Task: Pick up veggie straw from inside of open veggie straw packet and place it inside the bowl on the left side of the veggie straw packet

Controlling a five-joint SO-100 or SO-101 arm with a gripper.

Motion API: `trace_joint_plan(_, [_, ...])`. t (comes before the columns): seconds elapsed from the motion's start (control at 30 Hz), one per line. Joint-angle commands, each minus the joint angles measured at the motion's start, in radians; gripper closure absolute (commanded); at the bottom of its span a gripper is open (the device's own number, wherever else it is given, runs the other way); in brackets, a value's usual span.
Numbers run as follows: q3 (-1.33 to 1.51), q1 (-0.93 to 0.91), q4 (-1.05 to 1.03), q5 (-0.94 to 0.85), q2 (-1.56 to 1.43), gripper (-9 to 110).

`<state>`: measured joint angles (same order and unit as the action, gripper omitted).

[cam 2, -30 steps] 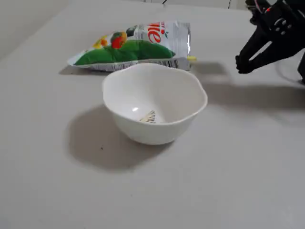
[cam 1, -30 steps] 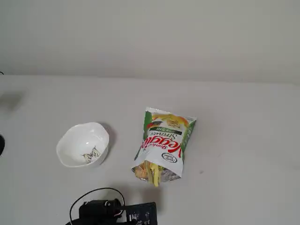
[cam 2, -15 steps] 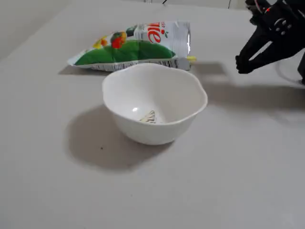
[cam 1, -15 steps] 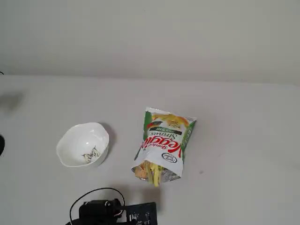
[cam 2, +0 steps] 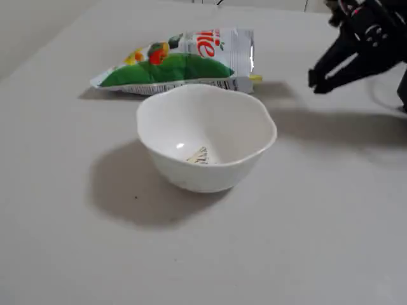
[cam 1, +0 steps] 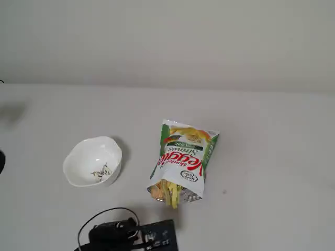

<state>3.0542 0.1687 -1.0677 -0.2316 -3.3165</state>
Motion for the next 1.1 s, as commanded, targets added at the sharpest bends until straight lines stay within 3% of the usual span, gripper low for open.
trace_joint_plan(0.0, [-0.032, -0.083, 0.074, -0.089, -0.005, 89])
trace_joint_plan(0.27, [-0.291, -0.089, 0.235, -0.259, 0.531, 80])
trace_joint_plan(0.5, [-0.474, -0.114, 0.275, -0.417, 0.818, 80])
trace_joint_plan(0.77, [-0.548, -0.181, 0.311, -0.588, 0.991, 81])
trace_joint_plan(1.07, [-0.647, -0.207, 0.379, -0.611, 1.167, 81])
